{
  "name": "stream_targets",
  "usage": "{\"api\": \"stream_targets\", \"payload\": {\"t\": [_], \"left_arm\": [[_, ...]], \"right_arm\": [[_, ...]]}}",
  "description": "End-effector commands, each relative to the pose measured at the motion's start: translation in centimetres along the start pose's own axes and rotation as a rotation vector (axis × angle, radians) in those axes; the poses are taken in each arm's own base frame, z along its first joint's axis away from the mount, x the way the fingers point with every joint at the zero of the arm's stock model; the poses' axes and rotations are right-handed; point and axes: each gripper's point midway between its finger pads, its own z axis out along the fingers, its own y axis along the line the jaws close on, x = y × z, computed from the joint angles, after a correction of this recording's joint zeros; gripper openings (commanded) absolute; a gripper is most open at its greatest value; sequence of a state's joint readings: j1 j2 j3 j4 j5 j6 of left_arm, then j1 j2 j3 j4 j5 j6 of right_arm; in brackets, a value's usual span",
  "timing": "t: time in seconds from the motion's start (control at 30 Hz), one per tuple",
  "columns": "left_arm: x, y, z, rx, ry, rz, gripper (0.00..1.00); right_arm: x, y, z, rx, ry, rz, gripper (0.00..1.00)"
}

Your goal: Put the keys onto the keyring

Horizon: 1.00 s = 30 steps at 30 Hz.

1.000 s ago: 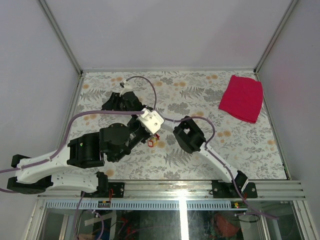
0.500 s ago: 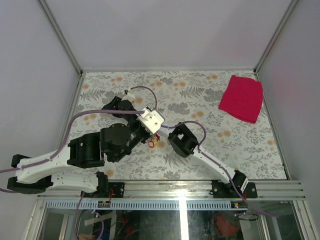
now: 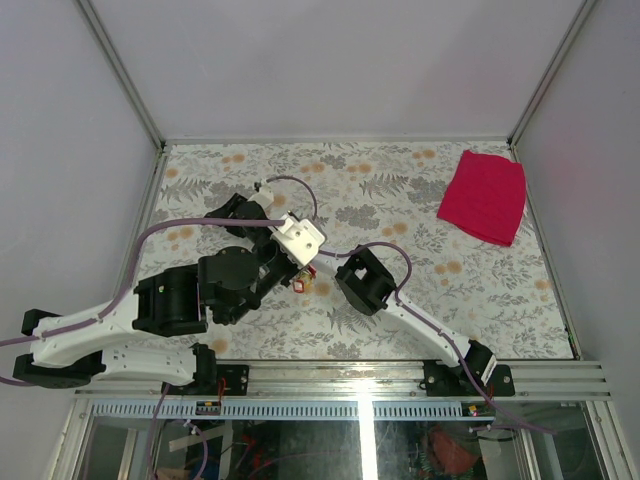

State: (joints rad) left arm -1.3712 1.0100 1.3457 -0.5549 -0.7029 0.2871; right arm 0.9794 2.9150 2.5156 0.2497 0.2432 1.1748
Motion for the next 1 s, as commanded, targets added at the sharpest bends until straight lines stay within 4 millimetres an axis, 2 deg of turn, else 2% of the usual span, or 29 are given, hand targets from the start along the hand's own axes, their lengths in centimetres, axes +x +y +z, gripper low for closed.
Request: {"api": "stream_targets", "payload": {"t": [0.0,0.37,0.8,0.97], "left_arm": [[-0.5,1.1,-0.3,-0.043,-0.022,-0.039,0.00],[-0.2,1.2,-0.1,-0.057,-0.013,-0.032,0.00],[-0.1,1.4,-0.2,-0.066,-0.009,-0.033,0.00],[0.0,1.4,-0.2,-0.070,-0.005,-0.030,0.00]], "right_arm": [[0.1,-1.3,0.5,0.036,-0.052,0.025,0.60],[0.2,-2.7,0.1,0.105,-0.051,0.031,0.61],[-0.9,-2.6,-1.7,0.193,-0.047,-0.011,0.61],[-1.9,-1.8,-2.6,0.197,-0.065,-0.039,0.61]]}}
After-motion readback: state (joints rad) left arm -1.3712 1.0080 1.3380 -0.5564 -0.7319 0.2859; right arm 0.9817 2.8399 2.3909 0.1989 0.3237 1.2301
